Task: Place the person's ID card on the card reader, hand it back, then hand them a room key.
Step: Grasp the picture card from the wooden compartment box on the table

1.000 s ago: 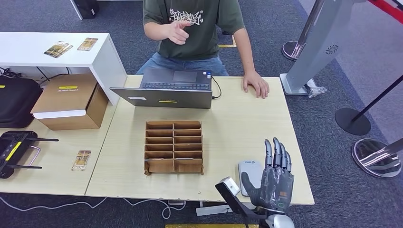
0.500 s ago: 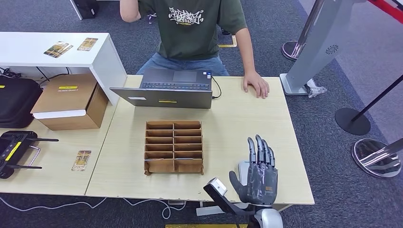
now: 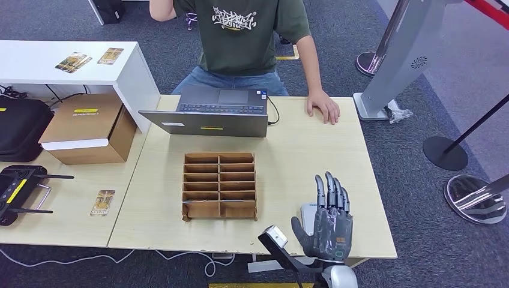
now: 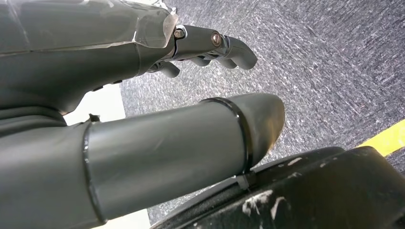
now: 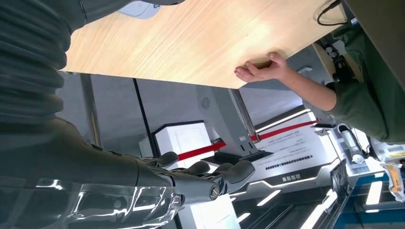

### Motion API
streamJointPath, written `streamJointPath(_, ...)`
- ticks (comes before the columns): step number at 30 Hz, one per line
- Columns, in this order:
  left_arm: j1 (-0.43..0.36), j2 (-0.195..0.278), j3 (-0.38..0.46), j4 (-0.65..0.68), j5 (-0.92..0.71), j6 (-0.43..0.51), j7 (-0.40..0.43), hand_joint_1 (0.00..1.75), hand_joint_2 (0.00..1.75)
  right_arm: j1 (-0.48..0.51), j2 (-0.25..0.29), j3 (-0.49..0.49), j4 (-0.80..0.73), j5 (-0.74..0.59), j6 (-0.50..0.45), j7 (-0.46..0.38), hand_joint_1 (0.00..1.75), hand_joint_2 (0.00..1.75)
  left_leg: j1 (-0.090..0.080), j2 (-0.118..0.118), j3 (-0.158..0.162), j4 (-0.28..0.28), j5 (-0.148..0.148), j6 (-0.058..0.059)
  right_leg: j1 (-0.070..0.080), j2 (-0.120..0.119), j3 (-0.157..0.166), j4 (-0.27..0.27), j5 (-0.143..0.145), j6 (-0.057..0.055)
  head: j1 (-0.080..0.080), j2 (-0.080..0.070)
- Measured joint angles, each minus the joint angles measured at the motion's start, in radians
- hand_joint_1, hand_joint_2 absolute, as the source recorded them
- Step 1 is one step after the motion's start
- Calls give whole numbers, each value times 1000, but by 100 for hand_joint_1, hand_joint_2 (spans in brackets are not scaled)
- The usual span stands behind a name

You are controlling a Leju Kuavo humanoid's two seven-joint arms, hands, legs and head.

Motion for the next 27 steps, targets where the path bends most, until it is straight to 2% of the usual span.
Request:
streamJointPath(8, -1, 1, 0, -2, -7, 1, -8, 0, 0, -28, 0, 31, 24, 1, 1, -35, 0, 175, 0, 0, 0, 0, 0, 0, 0, 0, 0, 0, 0, 0, 0, 0)
streamJointPath(16, -2, 1, -2, -2, -7, 3, -12, 0, 0, -97, 1, 72, 130, 2, -2, -85, 0, 175, 0, 0, 0, 0, 0, 0, 0, 0, 0, 0, 0, 0, 0, 0)
streamJointPath(27, -2, 0, -10, -2, -7, 9, -12, 0, 0, -132, 13, 78, 205, -25, -11, -88, 0, 175, 0, 0, 0, 0, 0, 0, 0, 0, 0, 0, 0, 0, 0, 0)
